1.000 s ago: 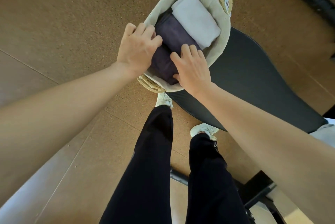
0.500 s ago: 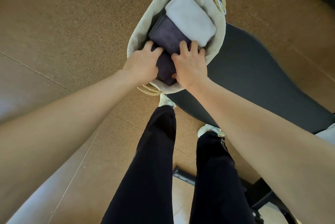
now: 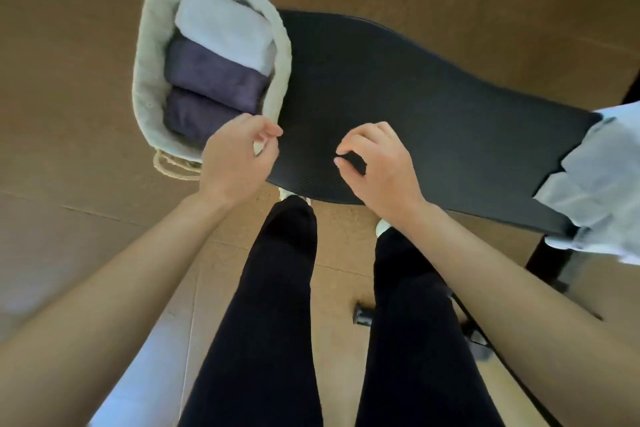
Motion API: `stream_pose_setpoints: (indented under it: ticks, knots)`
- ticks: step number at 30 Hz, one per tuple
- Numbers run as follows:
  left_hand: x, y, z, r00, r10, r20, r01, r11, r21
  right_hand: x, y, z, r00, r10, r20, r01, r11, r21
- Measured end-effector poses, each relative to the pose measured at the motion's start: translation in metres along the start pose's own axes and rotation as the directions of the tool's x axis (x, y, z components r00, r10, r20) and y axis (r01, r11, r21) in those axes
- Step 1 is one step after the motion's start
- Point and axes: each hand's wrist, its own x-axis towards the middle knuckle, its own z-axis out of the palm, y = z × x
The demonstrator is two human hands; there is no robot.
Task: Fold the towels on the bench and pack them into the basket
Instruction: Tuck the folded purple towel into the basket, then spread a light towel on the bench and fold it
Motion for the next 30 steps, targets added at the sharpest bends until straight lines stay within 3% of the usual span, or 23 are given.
stream_pose_setpoints:
  ticks: [4, 10, 14, 20, 22, 27, 30]
  knots:
    - [-0.007, 0.063, 0.040, 0.986, 0.054, 0.156, -0.039, 0.995, -0.095, -0.057, 0.058, -0.050, 0.955, 0.294, -0.043, -0.292, 0.955, 0.057]
    - [0.000, 0.174, 0.128, 0.906, 0.142, 0.399, -0.106, 0.988, -0.112, -0.138, 0.166, -0.142, 0.745, 0.643, -0.176, -0.626, 0.766, 0.145]
    - [0.013, 0.242, 0.196, 0.868, 0.122, 0.481, -0.099, 0.992, -0.074, -0.183, 0.245, -0.186, 0.583, 0.772, -0.252, -0.770, 0.624, 0.130]
    - [0.011, 0.318, 0.289, 0.788, 0.135, 0.600, -0.152, 0.988, -0.023, -0.223, 0.321, -0.209, 0.446, 0.869, -0.215, -0.867, 0.479, 0.136]
    - [0.009, 0.335, 0.315, 0.769, 0.151, 0.621, -0.173, 0.985, -0.024, -0.229, 0.337, -0.211, 0.442, 0.881, -0.167, -0.877, 0.464, 0.123]
    - [0.006, 0.371, 0.366, 0.717, 0.247, 0.652, -0.357, 0.933, 0.039, -0.234, 0.362, -0.209, 0.564, 0.808, -0.172, -0.826, 0.549, -0.127]
    - [0.007, 0.383, 0.384, 0.660, 0.341, 0.669, -0.491, 0.870, 0.041, -0.236, 0.372, -0.214, 0.625, 0.752, -0.210, -0.775, 0.629, -0.052]
